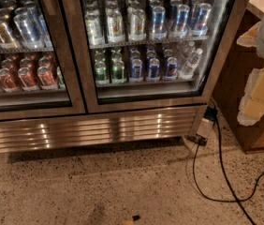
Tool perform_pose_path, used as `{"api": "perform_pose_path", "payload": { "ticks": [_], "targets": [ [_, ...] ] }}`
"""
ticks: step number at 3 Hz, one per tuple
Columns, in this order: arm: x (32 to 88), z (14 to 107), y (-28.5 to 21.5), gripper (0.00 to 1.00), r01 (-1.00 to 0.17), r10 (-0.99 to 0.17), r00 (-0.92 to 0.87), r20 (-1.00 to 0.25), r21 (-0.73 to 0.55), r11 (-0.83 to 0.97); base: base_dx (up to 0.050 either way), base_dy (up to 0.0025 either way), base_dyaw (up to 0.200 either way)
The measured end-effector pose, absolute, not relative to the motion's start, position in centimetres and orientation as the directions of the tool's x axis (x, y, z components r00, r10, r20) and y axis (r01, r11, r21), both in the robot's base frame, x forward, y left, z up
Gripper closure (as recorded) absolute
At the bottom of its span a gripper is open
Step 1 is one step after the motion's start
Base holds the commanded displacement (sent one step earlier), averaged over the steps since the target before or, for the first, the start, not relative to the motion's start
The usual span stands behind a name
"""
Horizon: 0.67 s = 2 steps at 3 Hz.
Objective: Open left fridge door
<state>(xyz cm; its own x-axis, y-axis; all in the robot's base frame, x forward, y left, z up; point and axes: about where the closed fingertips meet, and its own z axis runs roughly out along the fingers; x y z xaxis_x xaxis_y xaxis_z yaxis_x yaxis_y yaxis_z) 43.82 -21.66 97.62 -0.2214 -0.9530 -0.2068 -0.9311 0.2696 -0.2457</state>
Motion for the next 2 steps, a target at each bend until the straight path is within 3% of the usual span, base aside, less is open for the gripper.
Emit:
{"api": "perform_pose_path", "payload": {
  "ticks": [1, 2],
  "targets": [
    [43.82, 97.62, -21.66, 0.0, -0.931, -0.953, -0.221, -0.207, -0.246, 0.27, 0.039, 0.0024, 0.122],
    [43.82, 97.62, -21.66, 0.0, -0.931, -0.953, -0.221, -0.207, -0.246, 0.27, 0.05, -0.00004, 0.001]
  ]
}}
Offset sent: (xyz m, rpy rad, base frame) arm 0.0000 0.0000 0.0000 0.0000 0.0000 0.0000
